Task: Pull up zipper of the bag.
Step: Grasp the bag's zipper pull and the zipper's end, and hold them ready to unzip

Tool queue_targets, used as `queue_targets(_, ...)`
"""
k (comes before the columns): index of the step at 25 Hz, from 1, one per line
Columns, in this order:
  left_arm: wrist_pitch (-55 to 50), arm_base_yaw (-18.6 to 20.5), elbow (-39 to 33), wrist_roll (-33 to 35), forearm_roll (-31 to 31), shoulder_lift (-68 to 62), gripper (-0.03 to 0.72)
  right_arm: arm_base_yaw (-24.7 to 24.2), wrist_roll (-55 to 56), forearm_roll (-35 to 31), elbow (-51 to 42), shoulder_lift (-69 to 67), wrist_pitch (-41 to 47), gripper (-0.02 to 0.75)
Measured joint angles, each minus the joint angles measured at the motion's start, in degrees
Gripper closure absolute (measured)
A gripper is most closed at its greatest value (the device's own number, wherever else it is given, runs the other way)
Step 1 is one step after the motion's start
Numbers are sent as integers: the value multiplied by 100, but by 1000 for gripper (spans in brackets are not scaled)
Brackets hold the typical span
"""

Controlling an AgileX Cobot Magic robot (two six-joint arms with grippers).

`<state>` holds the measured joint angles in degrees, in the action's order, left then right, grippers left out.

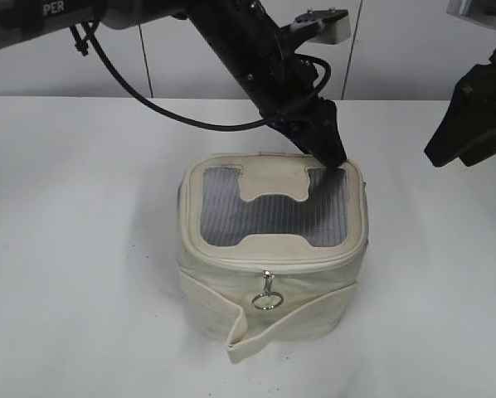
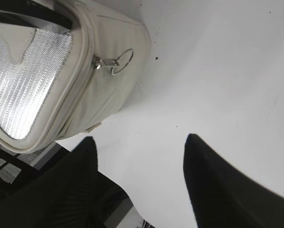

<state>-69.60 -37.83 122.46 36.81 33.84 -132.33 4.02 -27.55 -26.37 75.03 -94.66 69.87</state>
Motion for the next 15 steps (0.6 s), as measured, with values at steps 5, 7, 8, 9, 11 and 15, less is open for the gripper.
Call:
queue_targets(5, -5, -84, -78, 0, -18, 0, 431, 0, 41, -46, 0, 0, 0, 285)
queue_targets(7, 0, -141, -82, 0, -115, 0, 475, 0, 55, -65, 0, 0, 0, 285)
queue_targets(8, 12, -159, -90, 0, -155, 0, 508, 0, 55, -104, 0, 0, 0, 285)
queue_targets(9, 18, -168, -103, -5, -172, 0, 549, 0, 55, -138, 0, 0, 0, 285)
queue_targets(11, 36, -181, -163, -5, -186, 6, 620, 0, 55, -210, 0, 0, 0, 285)
queue_targets(15, 105, -184, -317, -10, -241, 129, 618, 0, 49, -246, -7, 0, -11, 285)
